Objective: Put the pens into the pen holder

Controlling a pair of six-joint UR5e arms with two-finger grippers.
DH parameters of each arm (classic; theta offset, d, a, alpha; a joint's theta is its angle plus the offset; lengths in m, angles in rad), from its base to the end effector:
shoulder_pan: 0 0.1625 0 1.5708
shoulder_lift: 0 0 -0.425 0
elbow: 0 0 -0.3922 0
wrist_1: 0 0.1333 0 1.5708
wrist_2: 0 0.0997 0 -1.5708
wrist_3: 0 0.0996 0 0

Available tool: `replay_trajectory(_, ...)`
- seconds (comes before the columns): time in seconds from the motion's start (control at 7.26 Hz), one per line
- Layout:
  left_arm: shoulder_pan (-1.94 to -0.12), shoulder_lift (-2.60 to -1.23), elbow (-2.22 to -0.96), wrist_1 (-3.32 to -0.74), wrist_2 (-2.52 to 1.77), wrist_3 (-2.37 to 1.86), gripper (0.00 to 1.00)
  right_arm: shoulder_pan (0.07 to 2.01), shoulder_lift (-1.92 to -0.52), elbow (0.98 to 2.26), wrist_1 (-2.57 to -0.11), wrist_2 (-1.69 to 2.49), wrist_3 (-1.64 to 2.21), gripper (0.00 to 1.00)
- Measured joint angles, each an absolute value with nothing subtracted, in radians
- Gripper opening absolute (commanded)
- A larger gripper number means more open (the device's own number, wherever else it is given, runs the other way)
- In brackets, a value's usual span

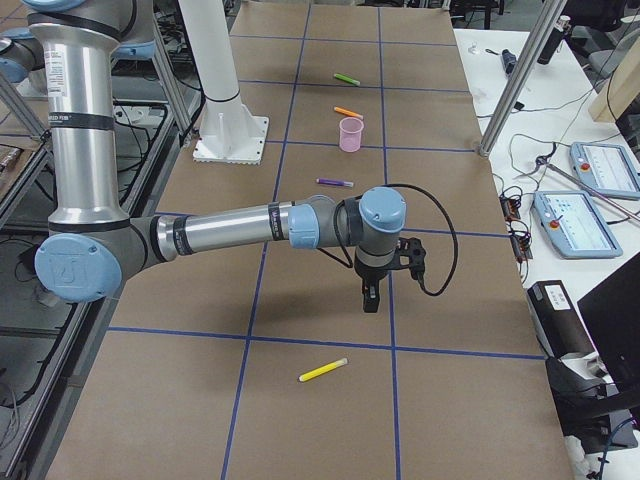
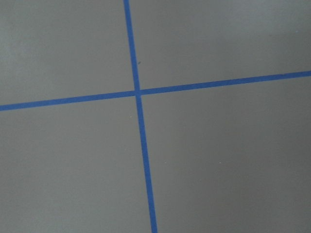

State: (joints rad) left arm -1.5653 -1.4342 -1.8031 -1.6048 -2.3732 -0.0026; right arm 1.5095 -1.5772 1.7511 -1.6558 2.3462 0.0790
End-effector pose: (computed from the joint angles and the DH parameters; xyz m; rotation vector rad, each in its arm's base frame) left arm -0.0593 -0.4407 0.6018 0.1194 0.8018 0.0548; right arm 0.0335 -0.4922 0.5816 0.0299 -0.7789 -0.0177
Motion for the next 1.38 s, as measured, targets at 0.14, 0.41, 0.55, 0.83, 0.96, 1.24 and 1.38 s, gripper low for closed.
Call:
replay_trajectory(0.14,-1.565,-1.436,-1.795,-1.606,-2.357,-0.002,1.0,1.517,-1.591,1.749,-1.656,2.346,0.079,1.0)
replay_trajectory(0.41,-1.566,-1.426,-1.812,-1.609,-2.329,-0.002,1.0,1.526,-1.61,1.747,-1.654,2.348,0.078,1.0)
replay_trajectory(0.55,-1.566,-1.413,-1.821,-1.614,-2.332,0.0,1.0,1.527,-1.611,1.75,-1.652,2.346,0.077,1.0)
replay_trajectory(0.83,-1.566,-1.39,-1.83,-1.619,-2.346,-0.001,1.0,1.527,-1.612,1.755,-1.649,2.341,0.077,1.0)
replay_trajectory(0.96,-1.566,-1.386,-1.828,-1.619,-2.353,0.0,1.0,1.527,-1.612,1.758,-1.647,2.342,0.076,1.0)
replay_trajectory(1.24,-1.565,-1.381,-1.825,-1.622,-2.402,0.003,1.0,1.525,-1.614,1.756,-1.618,2.356,0.079,1.0)
replay_trajectory(1.38,-1.564,-1.38,-1.828,-1.626,-2.415,0.002,1.0,1.525,-1.621,1.757,-1.589,2.385,0.086,1.0)
